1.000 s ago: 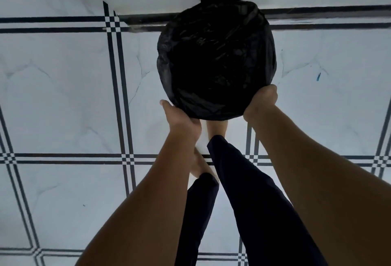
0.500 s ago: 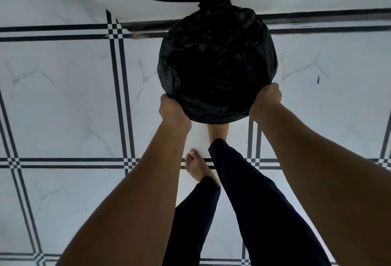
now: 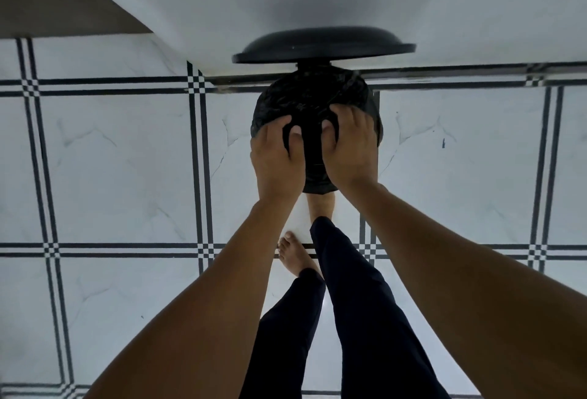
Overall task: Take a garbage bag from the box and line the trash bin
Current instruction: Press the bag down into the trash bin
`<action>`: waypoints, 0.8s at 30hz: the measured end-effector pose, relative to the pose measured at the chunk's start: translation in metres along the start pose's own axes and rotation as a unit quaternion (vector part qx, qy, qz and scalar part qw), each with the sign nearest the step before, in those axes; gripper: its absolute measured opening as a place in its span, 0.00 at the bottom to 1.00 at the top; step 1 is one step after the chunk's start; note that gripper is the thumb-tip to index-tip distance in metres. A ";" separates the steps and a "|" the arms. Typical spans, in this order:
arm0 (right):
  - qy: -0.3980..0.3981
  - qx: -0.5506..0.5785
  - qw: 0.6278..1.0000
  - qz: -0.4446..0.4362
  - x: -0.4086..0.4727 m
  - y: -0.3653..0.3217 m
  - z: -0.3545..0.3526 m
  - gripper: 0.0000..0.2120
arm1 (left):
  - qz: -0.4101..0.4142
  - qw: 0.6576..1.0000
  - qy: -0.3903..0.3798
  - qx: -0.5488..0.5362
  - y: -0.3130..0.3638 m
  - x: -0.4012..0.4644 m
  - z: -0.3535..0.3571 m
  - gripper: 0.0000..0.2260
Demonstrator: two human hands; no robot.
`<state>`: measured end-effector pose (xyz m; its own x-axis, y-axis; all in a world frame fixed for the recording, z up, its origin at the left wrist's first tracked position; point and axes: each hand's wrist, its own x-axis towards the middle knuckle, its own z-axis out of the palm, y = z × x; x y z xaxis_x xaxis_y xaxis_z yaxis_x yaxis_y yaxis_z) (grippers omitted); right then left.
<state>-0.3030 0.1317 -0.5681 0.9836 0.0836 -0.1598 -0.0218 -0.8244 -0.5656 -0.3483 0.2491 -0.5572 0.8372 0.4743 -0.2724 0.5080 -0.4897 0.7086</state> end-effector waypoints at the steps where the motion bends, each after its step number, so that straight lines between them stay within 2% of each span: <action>1: 0.014 0.004 1.000 -0.021 -0.001 -0.007 -0.009 0.19 | 0.030 0.999 0.016 -0.001 0.010 0.002 -0.009 0.16; 6: 0.147 0.009 0.979 -0.140 0.011 -0.055 -0.066 0.12 | 0.193 0.974 0.121 0.007 0.070 0.016 -0.053 0.10; 9: 0.197 -0.035 0.966 -0.161 0.035 -0.072 -0.087 0.14 | 0.229 0.962 0.139 0.054 0.093 0.039 -0.059 0.15; 11: 0.162 -0.072 0.972 -0.154 0.051 -0.073 -0.091 0.18 | 0.197 0.970 0.096 0.100 0.102 0.055 -0.059 0.20; 13: 0.095 -0.125 0.978 -0.138 0.060 -0.065 -0.090 0.21 | 0.169 0.973 0.030 0.152 0.100 0.067 -0.055 0.22; 15: 0.049 -0.156 0.978 -0.128 0.059 -0.054 -0.085 0.24 | 0.176 0.966 -0.012 0.190 0.089 0.073 -0.052 0.24; 18: 0.059 -0.166 0.977 -0.119 0.044 -0.041 -0.075 0.22 | 0.211 0.954 -0.026 0.211 0.066 0.064 -0.049 0.27; 21: 0.086 -0.149 0.979 -0.107 0.020 -0.032 -0.060 0.21 | 0.212 0.952 -0.021 0.218 0.046 0.044 -0.045 0.26; 24: 0.078 -0.154 0.978 -0.115 -0.001 -0.021 -0.039 0.22 | 0.222 0.950 -0.019 0.218 0.020 0.026 -0.034 0.25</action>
<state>-0.2964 0.1270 -0.5250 0.9721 0.2197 0.0820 0.2343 -0.9257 -0.2971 -0.3229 0.2768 -0.5275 0.9911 0.1278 -0.0385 0.1320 -0.8962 0.4235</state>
